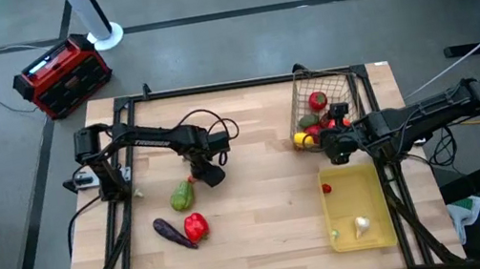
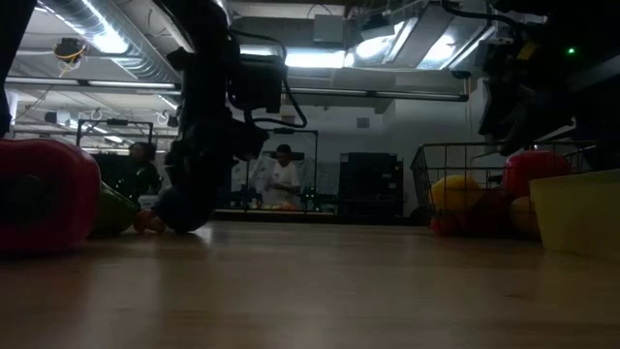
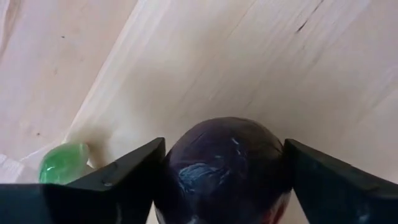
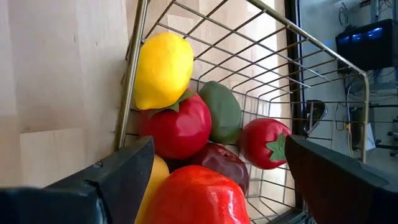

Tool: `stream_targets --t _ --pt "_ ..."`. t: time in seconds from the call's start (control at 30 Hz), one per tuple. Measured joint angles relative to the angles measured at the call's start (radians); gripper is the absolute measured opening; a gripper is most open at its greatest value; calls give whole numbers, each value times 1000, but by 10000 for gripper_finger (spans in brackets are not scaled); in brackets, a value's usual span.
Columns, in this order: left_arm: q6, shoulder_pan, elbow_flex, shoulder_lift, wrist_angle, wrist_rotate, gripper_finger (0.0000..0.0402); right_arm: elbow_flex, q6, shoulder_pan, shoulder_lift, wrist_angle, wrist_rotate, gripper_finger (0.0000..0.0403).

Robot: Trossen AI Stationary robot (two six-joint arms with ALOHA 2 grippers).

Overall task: Sort produce into baskets
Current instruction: Put the onion into the yellow bin

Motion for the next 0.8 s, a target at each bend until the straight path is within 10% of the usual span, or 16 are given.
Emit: stream_targets --t 0.8 --pt "-130 -3 138 0 305 248 275 110 -28 0 1 23 56 358"
